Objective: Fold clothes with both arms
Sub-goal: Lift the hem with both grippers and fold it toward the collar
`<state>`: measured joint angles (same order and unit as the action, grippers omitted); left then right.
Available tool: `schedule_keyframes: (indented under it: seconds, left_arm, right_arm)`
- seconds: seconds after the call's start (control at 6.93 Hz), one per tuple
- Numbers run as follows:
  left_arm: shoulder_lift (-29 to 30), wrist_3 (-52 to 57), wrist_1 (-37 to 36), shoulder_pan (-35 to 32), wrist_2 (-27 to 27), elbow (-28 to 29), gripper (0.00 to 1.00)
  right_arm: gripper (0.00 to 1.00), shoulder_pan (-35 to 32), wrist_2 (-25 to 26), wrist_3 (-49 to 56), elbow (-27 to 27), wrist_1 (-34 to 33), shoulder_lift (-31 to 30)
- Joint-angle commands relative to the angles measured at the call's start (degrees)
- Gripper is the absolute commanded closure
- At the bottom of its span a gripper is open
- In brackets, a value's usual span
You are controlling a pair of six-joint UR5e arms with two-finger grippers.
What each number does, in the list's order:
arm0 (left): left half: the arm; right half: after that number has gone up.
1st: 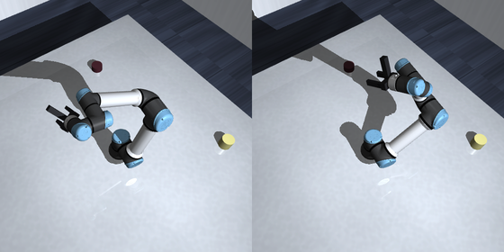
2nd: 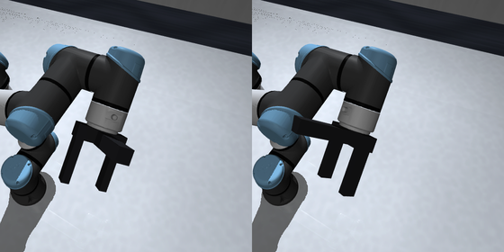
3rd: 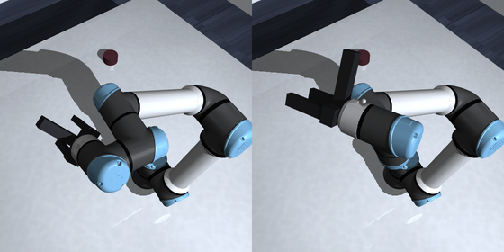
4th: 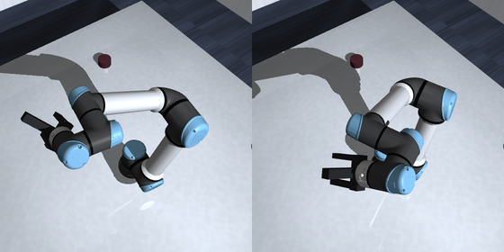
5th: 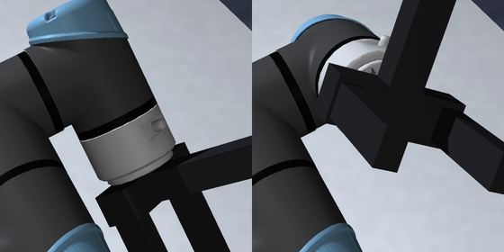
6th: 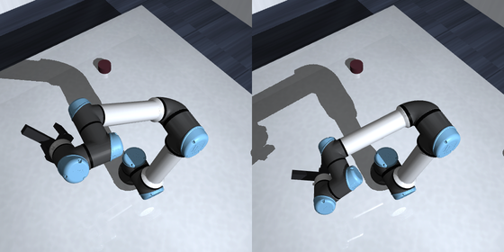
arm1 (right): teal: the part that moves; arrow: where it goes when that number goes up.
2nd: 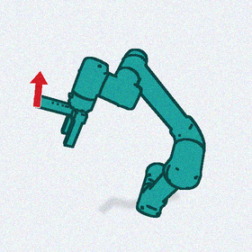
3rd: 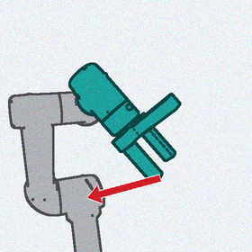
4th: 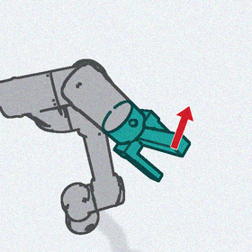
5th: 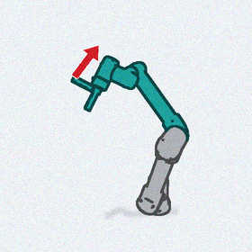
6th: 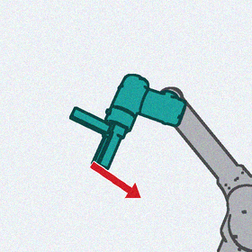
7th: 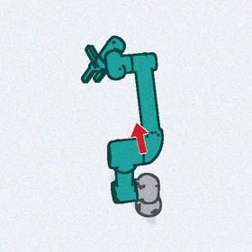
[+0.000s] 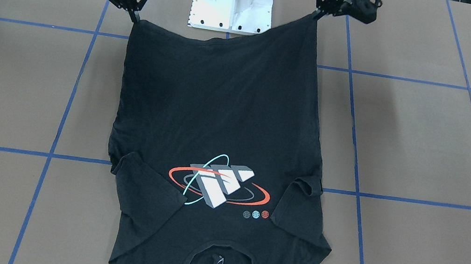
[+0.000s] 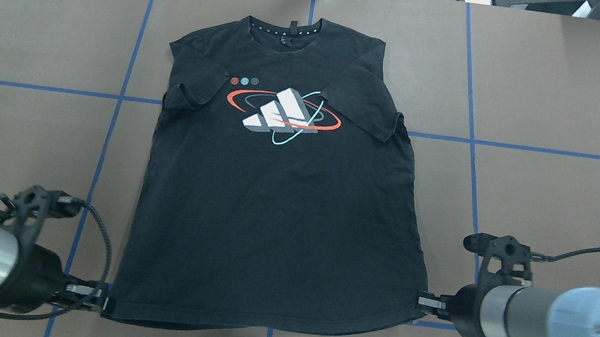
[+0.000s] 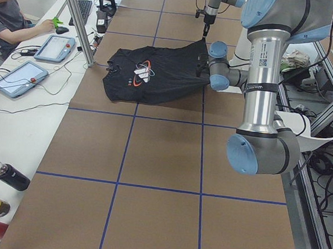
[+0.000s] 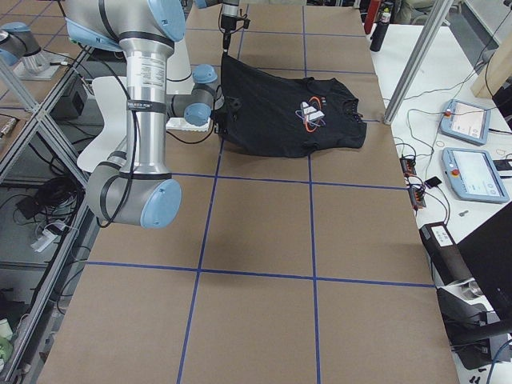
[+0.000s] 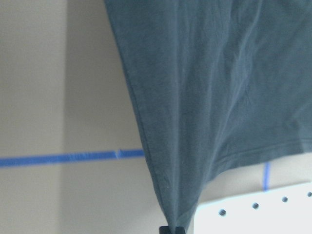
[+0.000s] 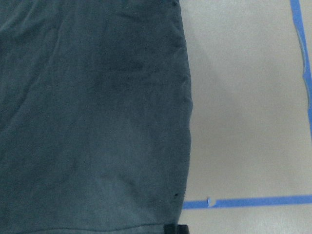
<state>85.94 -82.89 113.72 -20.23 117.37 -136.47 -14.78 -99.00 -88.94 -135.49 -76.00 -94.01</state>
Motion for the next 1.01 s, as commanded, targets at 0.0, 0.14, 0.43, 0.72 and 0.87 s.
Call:
schedule_keyframes:
  seconds: [0.0, 0.14, 0.43, 0.72, 0.87]
  left_arm:
    - [-0.7, 6.7, -2.8, -5.6, 8.0, -3.9, 1.0]
    - [-1.0, 7.3, -2.7, -5.4, 9.4, -4.6, 1.0]
    - [-3.9, 10.4, -2.8, -4.7, 12.1, -8.0, 1.0]
    - [-3.5, 10.1, -3.4, -5.3, 12.0, -7.6, 1.0]
    - [-2.5, 10.0, -3.9, -6.4, 10.9, -5.8, 1.0]
  right_arm:
    - [1.0, -2.6, -14.6, 0.3, -9.1, -2.2, -0.7]
    - [1.0, -1.1, -17.9, 0.3, -12.4, -2.3, -0.8]
    - [1.0, 2.5, -18.7, 0.2, -14.6, -2.4, -0.7]
    - [1.0, 0.7, -17.4, 0.3, -13.9, -6.3, -0.1]
    - [1.0, -1.6, -14.9, 0.3, -12.5, -7.5, 0.2]
